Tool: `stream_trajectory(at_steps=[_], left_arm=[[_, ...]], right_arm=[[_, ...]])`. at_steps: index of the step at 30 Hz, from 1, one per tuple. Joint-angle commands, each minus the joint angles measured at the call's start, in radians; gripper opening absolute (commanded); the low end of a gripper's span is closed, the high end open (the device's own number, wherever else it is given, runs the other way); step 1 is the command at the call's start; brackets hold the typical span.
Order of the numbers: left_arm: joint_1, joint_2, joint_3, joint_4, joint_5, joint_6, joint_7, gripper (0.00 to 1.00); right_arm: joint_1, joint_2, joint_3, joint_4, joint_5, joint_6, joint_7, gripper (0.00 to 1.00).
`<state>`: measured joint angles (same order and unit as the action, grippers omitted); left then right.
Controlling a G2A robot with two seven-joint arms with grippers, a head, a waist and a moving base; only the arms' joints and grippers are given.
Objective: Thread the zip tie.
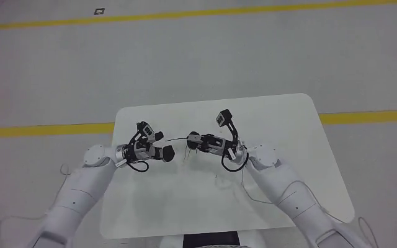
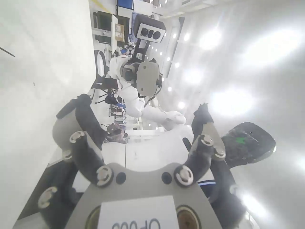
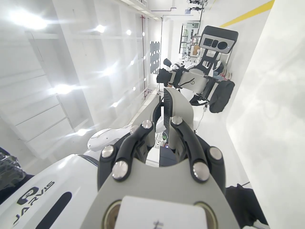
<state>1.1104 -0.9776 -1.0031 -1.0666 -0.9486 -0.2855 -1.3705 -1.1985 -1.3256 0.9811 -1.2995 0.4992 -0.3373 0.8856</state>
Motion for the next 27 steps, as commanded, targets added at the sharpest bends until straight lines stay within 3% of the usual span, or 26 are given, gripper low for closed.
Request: stream_trajectory(at_steps=[1,5,13,22,27], left_arm=[[0.005,-0.001,0.001,-0.007,-0.003,0.005,0.020,1.00],[0.008,-0.002,-0.001,-0.016,-0.013,0.004,-0.019,1.00],[-0.003,-0.001,0.049,-0.042,-0.045,0.012,-0.019,1.00],[-0.007,0.000,0.056,-0.039,-0.048,0.008,-0.012,1.00],[0.009,0.000,0.053,-0.068,-0.038,0.017,0.016,1.00]], right_arm=[[-0.014,-0.001,-0.001,-0.006,0.024,0.003,-0.008,0.00],[-0.023,-0.004,0.000,0.022,0.113,-0.003,0.069,0.00],[-0.006,-0.030,-0.018,0.101,0.230,-0.003,0.195,0.00],[0.009,-0.039,-0.026,0.134,0.220,-0.003,0.207,0.00],[0.002,-0.039,-0.038,0.119,0.177,0.018,0.171,0.00]])
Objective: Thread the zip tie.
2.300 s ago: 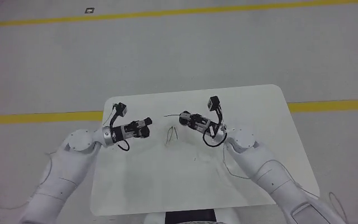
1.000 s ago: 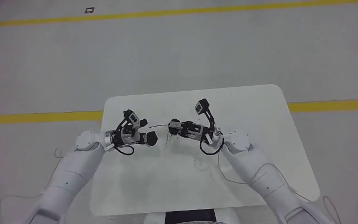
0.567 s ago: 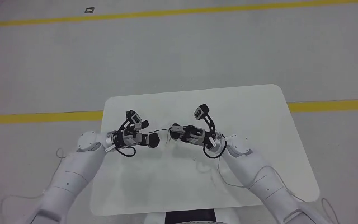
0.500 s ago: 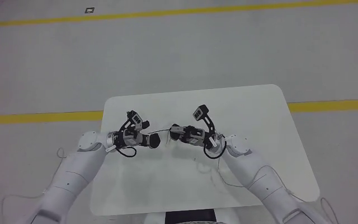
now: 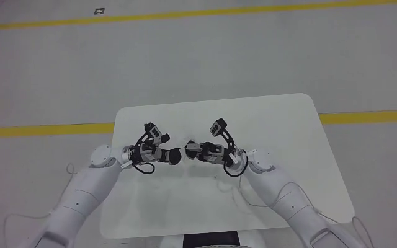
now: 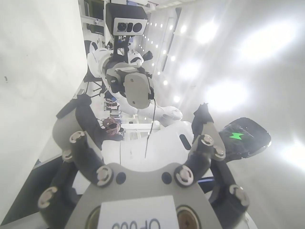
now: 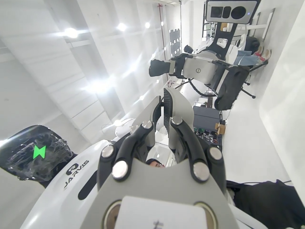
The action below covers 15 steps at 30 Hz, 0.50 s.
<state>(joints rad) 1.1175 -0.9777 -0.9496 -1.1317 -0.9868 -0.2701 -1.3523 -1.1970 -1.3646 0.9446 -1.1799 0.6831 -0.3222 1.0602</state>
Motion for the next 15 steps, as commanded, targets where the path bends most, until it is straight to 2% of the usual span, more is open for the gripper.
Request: stream_trajectory(at_steps=[1,15], left_arm=[[0.003,0.000,-0.001,-0.005,0.002,0.003,-0.004,1.00],[0.003,-0.002,-0.004,-0.009,0.018,0.005,-0.016,1.00]], right_arm=[[-0.001,0.000,-0.004,0.001,-0.009,0.003,-0.007,0.00],[-0.001,-0.006,-0.009,0.013,-0.008,-0.015,-0.049,0.00]])
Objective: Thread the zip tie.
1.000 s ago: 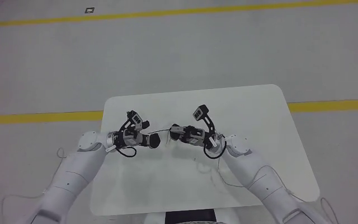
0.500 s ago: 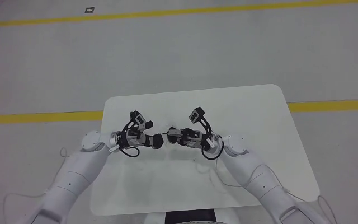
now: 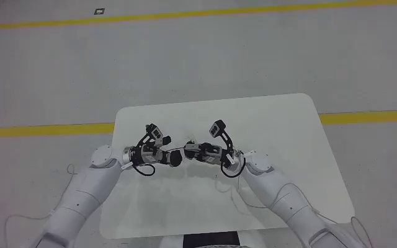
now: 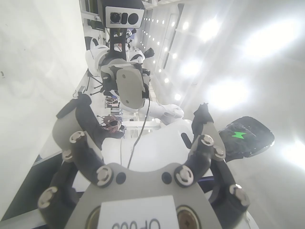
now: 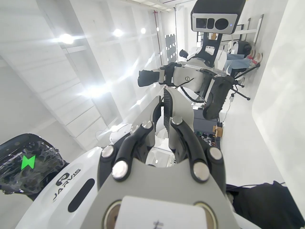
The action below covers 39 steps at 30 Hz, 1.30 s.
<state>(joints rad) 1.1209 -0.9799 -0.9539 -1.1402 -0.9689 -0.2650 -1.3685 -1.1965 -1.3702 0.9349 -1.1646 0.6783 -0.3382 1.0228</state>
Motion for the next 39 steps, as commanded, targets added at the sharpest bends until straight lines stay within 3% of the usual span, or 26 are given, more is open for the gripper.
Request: stream_trajectory(at_steps=[1,8,23,25,27,30,39], left_arm=[[0.002,0.000,0.001,-0.005,0.003,0.002,0.015,1.00],[0.025,0.004,-0.015,-0.046,0.018,0.011,0.040,1.00],[0.038,0.005,-0.038,-0.058,0.026,0.021,0.023,1.00],[0.037,0.005,-0.038,-0.056,0.030,0.022,0.022,0.90],[0.036,0.005,-0.039,-0.054,0.033,0.023,0.021,0.69],[0.032,0.005,-0.041,-0.052,0.046,0.024,0.020,0.48],[0.032,0.007,-0.043,-0.050,0.092,0.034,0.029,0.34]], right_arm=[[-0.008,0.001,0.003,-0.017,-0.014,0.002,-0.032,0.00],[-0.032,0.008,0.026,-0.061,-0.020,0.004,-0.053,0.00],[-0.028,0.006,0.006,-0.068,-0.032,0.046,-0.045,0.00],[-0.024,0.006,0.002,-0.063,-0.043,0.052,-0.045,0.00],[-0.020,0.007,0.001,-0.060,-0.055,0.057,-0.045,0.00],[-0.017,0.009,0.002,-0.059,-0.075,0.063,-0.047,0.00],[-0.012,0.023,0.015,-0.071,-0.151,0.094,-0.022,0.00]])
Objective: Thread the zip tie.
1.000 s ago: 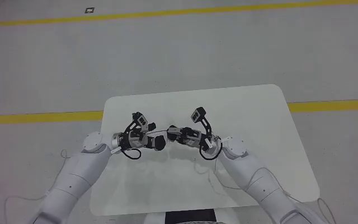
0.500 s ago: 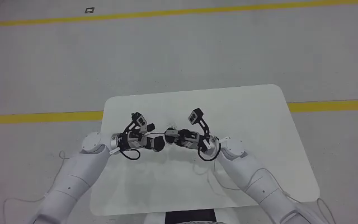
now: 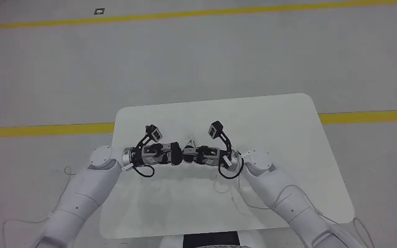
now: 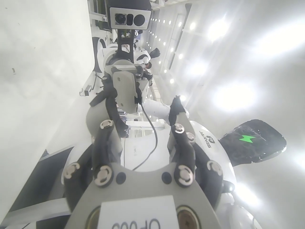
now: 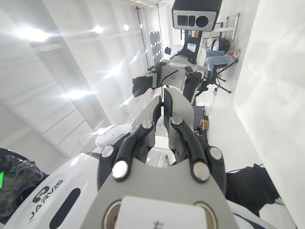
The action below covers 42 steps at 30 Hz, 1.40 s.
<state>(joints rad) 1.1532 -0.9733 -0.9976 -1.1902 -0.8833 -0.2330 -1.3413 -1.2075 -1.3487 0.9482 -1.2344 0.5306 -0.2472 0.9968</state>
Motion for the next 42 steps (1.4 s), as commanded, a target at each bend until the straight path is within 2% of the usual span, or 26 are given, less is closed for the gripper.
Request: stream_trajectory(at_steps=[1,9,12,18,36,42], left_arm=[[-0.001,0.000,0.001,-0.001,0.012,0.003,0.003,0.33],[-0.002,-0.001,0.006,-0.006,0.033,0.006,0.011,0.25],[-0.002,-0.001,0.006,-0.008,0.038,0.005,0.012,0.18],[-0.001,-0.002,0.007,-0.011,0.047,0.006,0.013,0.13],[0.000,-0.002,0.007,-0.012,0.055,0.012,0.004,0.06],[-0.001,-0.003,0.009,-0.011,0.055,0.013,0.001,0.07]], right_arm=[[-0.001,0.003,0.003,-0.003,-0.006,0.006,0.008,0.00],[-0.005,0.012,0.011,-0.014,-0.025,0.032,0.034,0.00],[-0.008,0.014,0.010,-0.016,-0.030,0.042,0.032,0.00],[-0.011,0.016,0.009,-0.018,-0.028,0.050,0.021,0.00],[-0.011,0.020,0.008,-0.016,-0.010,0.050,0.006,0.00],[-0.007,0.020,0.002,-0.015,-0.006,0.050,0.010,0.00]])
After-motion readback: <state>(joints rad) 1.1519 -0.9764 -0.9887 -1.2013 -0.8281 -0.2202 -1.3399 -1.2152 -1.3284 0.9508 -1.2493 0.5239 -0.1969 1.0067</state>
